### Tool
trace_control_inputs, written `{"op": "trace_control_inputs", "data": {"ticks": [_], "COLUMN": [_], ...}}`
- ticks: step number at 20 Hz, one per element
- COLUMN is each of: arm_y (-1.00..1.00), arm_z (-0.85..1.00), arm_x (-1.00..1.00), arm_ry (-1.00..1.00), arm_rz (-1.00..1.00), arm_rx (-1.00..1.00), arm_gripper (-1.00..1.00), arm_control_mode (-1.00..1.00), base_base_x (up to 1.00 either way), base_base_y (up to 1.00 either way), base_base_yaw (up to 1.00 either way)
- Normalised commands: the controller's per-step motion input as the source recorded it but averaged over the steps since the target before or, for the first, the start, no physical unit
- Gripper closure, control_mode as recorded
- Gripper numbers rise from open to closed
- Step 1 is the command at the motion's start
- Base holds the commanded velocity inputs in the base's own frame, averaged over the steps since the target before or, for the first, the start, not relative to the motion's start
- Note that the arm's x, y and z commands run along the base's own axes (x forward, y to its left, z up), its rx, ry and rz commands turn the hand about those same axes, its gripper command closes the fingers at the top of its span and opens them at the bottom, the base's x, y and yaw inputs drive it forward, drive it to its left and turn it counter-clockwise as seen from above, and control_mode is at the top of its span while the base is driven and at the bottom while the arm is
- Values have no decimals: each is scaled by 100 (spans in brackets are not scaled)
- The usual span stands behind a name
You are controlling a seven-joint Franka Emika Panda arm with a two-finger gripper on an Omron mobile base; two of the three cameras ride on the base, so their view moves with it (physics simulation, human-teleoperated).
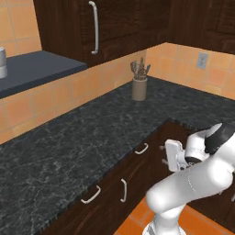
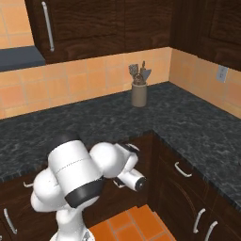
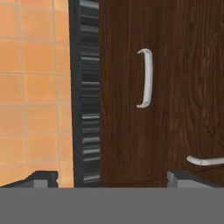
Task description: Take a straw from the drawer in front and place it inside the glass cup on the dining counter.
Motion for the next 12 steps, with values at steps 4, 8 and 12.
{"op": "trace_control_inputs", "data": {"ticks": [4, 8, 12], "arm_y": [23, 9, 0], "arm_z": [-16, -24, -31], "arm_x": [26, 37, 35], "arm_ry": [0, 0, 0], "arm_rz": [-3, -1, 0], "arm_rx": [0, 0, 0], "arm_gripper": [-100, -100, -100], "arm_control_mode": [-100, -100, -100], "base_base_x": [0, 0, 0], "base_base_y": [0, 0, 0], "base_base_yaw": [0, 0, 0]}}
